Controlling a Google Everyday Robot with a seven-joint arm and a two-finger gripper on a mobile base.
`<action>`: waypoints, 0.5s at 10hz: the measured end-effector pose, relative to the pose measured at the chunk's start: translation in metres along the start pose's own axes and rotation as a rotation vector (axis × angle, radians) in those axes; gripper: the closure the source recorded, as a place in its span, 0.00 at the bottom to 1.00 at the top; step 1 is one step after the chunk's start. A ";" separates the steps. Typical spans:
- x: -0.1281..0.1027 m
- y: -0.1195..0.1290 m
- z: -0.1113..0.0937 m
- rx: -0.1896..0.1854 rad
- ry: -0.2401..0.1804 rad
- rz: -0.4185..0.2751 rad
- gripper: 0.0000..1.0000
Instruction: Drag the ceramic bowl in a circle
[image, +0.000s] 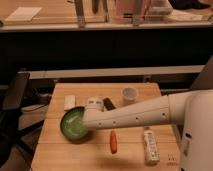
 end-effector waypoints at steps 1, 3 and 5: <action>0.001 -0.001 0.000 0.002 0.000 -0.005 0.97; 0.001 -0.001 0.000 0.004 0.000 -0.011 0.97; 0.001 -0.001 -0.001 0.006 0.002 -0.020 0.97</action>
